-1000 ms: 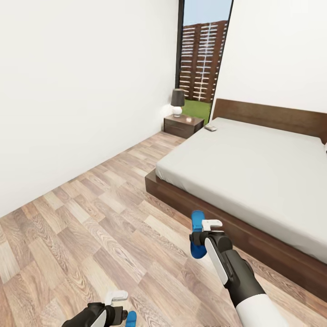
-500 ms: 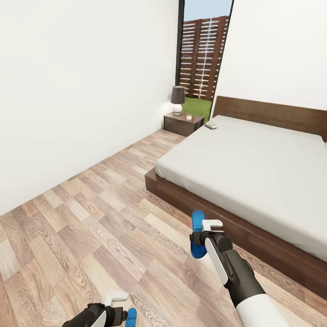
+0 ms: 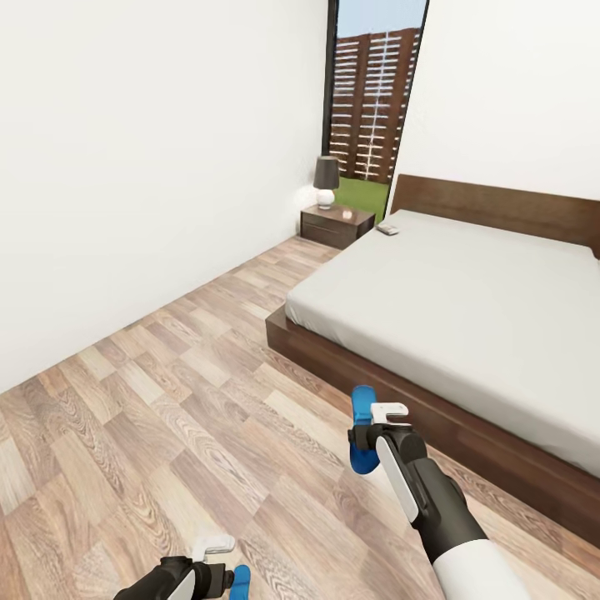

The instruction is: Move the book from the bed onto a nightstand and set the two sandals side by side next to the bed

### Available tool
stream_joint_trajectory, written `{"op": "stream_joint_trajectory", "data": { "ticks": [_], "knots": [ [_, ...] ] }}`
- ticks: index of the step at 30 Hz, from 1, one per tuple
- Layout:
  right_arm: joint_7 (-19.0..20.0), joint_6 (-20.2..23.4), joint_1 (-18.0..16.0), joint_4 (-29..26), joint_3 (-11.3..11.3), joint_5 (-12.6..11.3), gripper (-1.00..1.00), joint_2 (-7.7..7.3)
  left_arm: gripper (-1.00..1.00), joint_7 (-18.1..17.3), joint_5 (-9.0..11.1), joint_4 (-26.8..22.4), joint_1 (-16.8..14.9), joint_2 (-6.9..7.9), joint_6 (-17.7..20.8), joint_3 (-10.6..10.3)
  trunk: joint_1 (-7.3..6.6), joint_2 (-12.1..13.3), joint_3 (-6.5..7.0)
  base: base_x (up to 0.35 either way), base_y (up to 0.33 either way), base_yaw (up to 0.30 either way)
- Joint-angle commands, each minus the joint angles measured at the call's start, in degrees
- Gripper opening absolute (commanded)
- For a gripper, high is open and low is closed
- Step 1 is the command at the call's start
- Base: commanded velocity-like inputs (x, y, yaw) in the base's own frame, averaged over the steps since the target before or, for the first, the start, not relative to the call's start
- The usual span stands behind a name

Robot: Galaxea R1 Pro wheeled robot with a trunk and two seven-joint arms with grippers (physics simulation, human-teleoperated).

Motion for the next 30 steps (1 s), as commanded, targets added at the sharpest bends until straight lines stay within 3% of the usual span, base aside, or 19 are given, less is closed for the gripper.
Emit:
{"op": "stream_joint_trajectory", "data": {
  "ticks": [1,30],
  "knots": [
    [-0.6,0.2,0.0,0.0,0.1,-0.6,-1.0,-0.01,1.0,0.1,0.6,-0.1,0.0,0.03,0.3,-0.4,0.22,-0.4,-0.23,0.0,0.0,0.0],
    [-0.8,0.5,0.0,-0.1,0.2,-0.3,-1.0,0.1,1.0,0.0,0.7,-0.2,-0.1,-0.02,0.4,-0.3,6.59,-12.1,-5.44,0.0,0.0,0.0]
  ]
}}
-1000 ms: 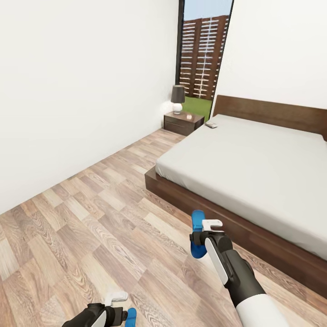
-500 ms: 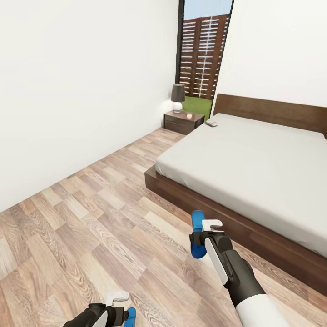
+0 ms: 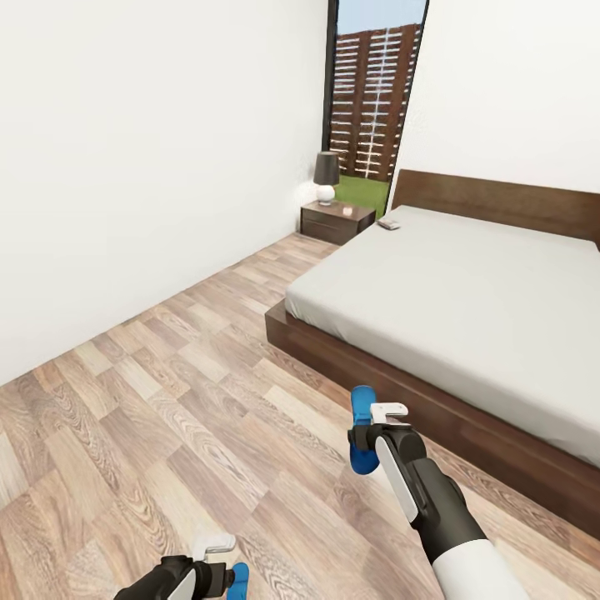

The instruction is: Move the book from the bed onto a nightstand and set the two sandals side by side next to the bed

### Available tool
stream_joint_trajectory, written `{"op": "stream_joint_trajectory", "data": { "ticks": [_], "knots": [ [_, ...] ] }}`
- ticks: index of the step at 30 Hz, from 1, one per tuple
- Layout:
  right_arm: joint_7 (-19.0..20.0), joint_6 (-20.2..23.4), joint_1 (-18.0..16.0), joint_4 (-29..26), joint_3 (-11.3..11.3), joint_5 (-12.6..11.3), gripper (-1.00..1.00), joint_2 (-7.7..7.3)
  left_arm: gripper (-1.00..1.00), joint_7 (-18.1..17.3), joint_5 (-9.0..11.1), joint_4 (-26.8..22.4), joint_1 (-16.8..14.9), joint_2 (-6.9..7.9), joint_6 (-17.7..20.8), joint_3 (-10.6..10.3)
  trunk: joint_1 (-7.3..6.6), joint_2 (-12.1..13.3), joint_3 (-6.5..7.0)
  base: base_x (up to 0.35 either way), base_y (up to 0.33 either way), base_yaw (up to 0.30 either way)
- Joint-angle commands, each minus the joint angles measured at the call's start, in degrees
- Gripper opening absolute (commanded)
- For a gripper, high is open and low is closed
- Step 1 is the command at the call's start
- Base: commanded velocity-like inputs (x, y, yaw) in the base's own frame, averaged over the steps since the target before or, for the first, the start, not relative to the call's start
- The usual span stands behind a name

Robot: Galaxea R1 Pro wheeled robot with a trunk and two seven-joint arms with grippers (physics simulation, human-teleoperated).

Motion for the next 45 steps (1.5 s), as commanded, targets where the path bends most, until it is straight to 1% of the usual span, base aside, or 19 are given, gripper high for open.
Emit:
{"op": "stream_joint_trajectory", "data": {
  "ticks": [1,5,11,16,32,37,44,45],
  "knots": [
    [-0.6,0.1,0.0,-0.1,0.1,-0.6,-1.0,-0.01,1.0,0.1,0.6,-0.1,0.0,0.06,0.3,-0.4,0.22,-0.4,-0.23,0.0,0.0,0.0],
    [-0.7,0.1,0.0,0.0,0.1,-0.5,-1.0,0.01,1.0,0.0,0.6,-0.1,-0.1,0.06,0.5,-0.2,1.1,-2.0,-0.95,0.0,0.0,0.0],
    [-0.7,0.1,0.0,0.0,0.2,-0.5,-1.0,0.02,1.0,0.1,0.9,-0.2,-0.2,0.04,4.2,-0.1,2.42,-4.5,-2.02,0.0,0.0,0.0],
    [-0.6,0.1,0.0,0.0,0.2,-0.5,-1.0,0.01,1.0,0.1,1.0,-0.3,-0.4,0.0,5.2,-0.1,3.52,-6.5,-2.92,0.0,0.0,0.0],
    [-0.6,0.1,0.0,0.0,0.1,-0.8,-1.0,-0.1,1.0,0.0,1.2,-0.8,-0.9,0.25,5.7,-0.2,7.03,-12.9,-5.79,0.0,0.0,0.0],
    [-0.6,0.1,0.0,0.0,0.1,-0.7,-1.0,-0.1,1.0,-0.1,1.4,-0.8,-2.1,0.32,7.0,-0.2,8.13,-14.9,-6.69,0.0,0.0,0.0],
    [-0.6,0.1,0.0,0.0,0.1,-0.6,-1.0,-0.1,1.0,0.0,1.5,-0.8,-5.8,0.47,8.7,0.0,9.67,-17.7,-7.95,0.0,0.0,0.0],
    [-0.6,0.1,0.0,0.0,0.1,-0.6,-1.0,-0.1,1.0,0.0,1.5,-0.8,-6.7,0.5,9.4,0.0,9.89,-18.1,-8.13,0.0,0.0,0.0]
  ]
}}
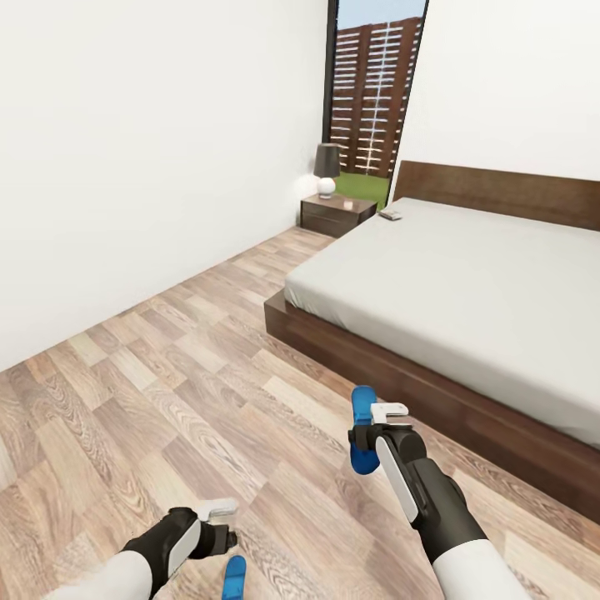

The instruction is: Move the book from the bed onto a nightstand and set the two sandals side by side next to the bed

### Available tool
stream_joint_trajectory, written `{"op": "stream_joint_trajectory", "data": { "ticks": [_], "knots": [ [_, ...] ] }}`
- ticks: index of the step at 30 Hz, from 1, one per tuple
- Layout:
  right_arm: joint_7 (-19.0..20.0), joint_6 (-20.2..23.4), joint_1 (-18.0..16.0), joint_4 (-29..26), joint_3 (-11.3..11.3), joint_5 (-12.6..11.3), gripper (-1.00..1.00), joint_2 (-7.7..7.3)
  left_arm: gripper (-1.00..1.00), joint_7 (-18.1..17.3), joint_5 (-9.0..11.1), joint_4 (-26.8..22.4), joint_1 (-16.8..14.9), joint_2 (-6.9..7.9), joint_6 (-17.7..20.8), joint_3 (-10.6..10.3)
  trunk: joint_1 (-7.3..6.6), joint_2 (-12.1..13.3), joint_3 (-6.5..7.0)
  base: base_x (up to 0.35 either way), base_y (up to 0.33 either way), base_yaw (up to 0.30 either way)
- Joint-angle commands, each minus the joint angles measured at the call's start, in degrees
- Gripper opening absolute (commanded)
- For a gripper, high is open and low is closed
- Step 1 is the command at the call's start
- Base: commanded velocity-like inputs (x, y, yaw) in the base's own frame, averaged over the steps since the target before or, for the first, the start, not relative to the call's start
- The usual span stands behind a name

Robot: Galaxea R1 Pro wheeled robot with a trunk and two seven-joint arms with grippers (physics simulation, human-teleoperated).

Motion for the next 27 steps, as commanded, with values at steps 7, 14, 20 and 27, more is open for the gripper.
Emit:
{"op": "stream_joint_trajectory", "data": {
  "ticks": [7,14,20,27],
  "knots": [
    [-0.6,0.1,0.0,0.0,0.1,-0.6,-1.0,0.06,1.0,0.2,0.5,-0.1,-2.4,0.08,2.2,-0.4,1.54,-2.8,-1.31,0.0,0.0,0.0],
    [-0.7,0.1,0.0,0.0,0.1,-0.5,-1.0,0.06,1.0,0.4,0.2,0.3,-3.1,0.01,2.5,-0.3,3.08,-5.7,-2.57,0.0,0.0,0.0],
    [-0.7,0.1,0.0,0.0,0.0,-0.5,-1.0,0.01,1.0,0.7,0.0,0.4,-3.2,-0.26,2.5,-0.7,4.39,-8.1,-3.64,0.0,0.0,0.0],
    [-0.6,0.1,0.0,-0.1,0.1,-0.5,-1.0,0.0,1.0,0.4,0.0,0.5,-3.2,-0.1,2.5,-0.4,5.93,-10.9,-4.9,0.0,0.0,0.0]
  ]
}}
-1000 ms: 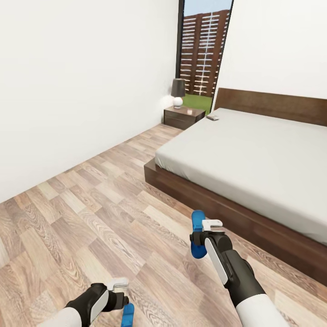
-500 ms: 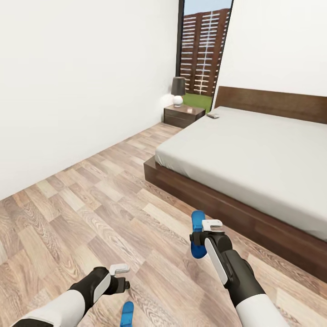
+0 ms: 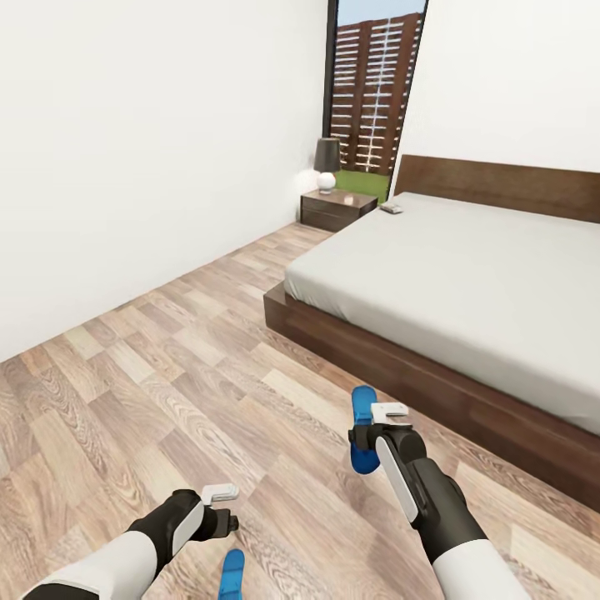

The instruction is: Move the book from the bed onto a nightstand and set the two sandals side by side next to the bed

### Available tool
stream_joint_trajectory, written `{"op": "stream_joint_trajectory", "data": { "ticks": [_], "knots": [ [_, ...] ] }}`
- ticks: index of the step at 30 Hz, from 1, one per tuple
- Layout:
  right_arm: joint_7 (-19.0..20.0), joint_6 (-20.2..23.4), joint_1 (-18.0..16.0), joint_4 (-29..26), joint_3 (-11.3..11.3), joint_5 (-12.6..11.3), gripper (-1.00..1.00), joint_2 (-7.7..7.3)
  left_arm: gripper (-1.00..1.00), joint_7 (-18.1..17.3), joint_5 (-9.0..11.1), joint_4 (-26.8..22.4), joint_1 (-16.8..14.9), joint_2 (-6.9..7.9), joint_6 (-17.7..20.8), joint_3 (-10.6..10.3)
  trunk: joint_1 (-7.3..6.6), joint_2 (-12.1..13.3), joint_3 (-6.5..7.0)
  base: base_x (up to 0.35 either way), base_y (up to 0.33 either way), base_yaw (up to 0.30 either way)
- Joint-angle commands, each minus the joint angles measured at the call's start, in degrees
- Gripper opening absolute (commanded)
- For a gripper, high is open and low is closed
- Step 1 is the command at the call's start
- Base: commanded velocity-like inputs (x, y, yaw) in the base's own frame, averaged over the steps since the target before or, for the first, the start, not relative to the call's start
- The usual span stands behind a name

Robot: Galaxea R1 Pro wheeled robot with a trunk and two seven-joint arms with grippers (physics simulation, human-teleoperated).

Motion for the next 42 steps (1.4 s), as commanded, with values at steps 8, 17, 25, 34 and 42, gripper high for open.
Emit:
{"op": "stream_joint_trajectory", "data": {
  "ticks": [8,17,25,34,42],
  "knots": [
    [-0.6,0.8,0.6,-5.7,0.3,-0.6,-1.0,0.02,1.0,0.0,0.5,-0.1,0.0,0.0,0.2,-0.5,1.76,-3.2,-1.49,0.0,0.0,0.0],
    [-0.6,12.9,4.9,-20.7,2.1,-1.0,-1.0,0.18,1.0,0.0,0.5,-0.2,0.0,-0.07,0.2,-0.5,3.73,-6.9,-3.1,0.0,0.0,0.0],
    [-0.7,12.9,5.9,-23.6,2.5,-0.9,-1.0,1.63,1.0,0.0,0.5,-0.2,0.0,-0.1,0.2,-0.6,5.49,-10.1,-4.54,0.0,0.0,0.0],
    [-1.0,12.9,7.1,-24.8,5.1,-0.5,-1.0,1.98,1.0,0.0,0.6,-0.2,0.0,-0.13,0.2,-0.7,7.47,-13.7,-6.15,0.0,0.0,0.0],
    [-1.0,12.9,7.7,-25.2,6.7,-0.5,-1.0,1.99,1.0,0.0,0.6,-0.3,0.0,-0.12,0.2,-0.7,9.22,-16.9,-7.59,0.0,0.0,0.0]
  ]
}}
